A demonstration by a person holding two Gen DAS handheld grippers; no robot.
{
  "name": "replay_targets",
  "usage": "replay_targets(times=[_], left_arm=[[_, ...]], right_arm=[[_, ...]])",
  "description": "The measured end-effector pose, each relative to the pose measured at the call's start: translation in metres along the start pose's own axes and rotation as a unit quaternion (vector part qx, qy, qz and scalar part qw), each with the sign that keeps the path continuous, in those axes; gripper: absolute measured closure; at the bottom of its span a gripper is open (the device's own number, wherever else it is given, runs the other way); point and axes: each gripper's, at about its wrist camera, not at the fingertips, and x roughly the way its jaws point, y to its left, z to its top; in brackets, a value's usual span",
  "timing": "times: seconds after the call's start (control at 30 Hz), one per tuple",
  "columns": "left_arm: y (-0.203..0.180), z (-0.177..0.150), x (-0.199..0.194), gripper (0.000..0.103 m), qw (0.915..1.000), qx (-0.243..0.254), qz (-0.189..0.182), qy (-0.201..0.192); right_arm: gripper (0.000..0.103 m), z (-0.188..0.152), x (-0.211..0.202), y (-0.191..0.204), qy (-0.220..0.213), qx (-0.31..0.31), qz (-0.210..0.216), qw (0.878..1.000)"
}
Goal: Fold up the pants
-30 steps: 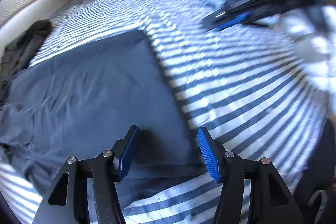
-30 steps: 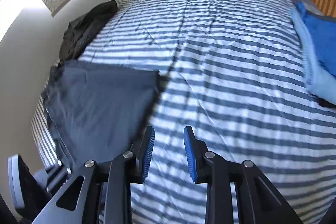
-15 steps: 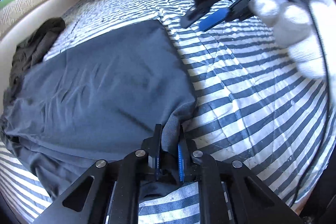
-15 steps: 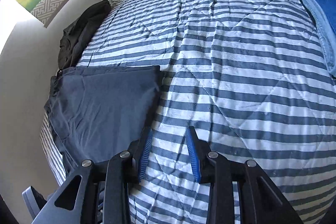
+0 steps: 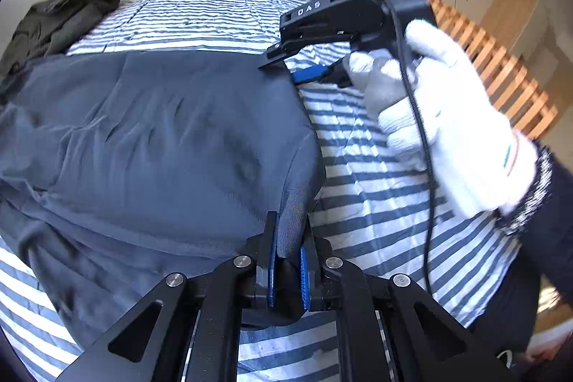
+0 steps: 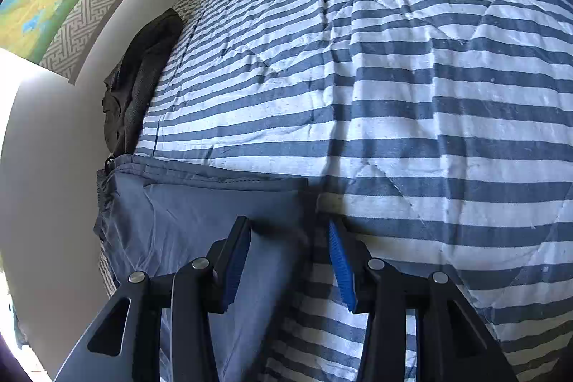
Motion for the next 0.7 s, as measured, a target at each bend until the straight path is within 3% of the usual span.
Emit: replay_targets(times=[0.13,0.2,0.3,0.53,0.7], left_arm=[[0.003,0.001,-0.006,0.093,0.9999,-0.008,-0.008,-0.007],[-0.002,-0.004,-0.01,0.093,0.9999,-0.006,-0.007,-0.009],[-0.006,-0.002,-0.012,0.094,0.9999,-0.004,-0.007,-0.011],[-0.028,0.005,-0.026,0.095,0.9995,0.017,-0.014,-0.022],[-0.076,0.005,-0.035,0.095,0.9975,0.047,-0.048,-0.024]], right_arm=[[0.066,0.002,0.004,0.007,0.0,-0.006,-0.008,1.0],[0.089,0.002,0.005,0.008,0.002,-0.007,-0.02,1.0],[0.098,0.001,0.003,0.006,-0.004,0.0,-0.023,1.0],[0.1,-0.006,-0.035,0.01,-0.038,-0.003,-0.025,0.999],[0.1,-0.021,-0.089,-0.008,-0.066,-0.001,-0.037,0.997]])
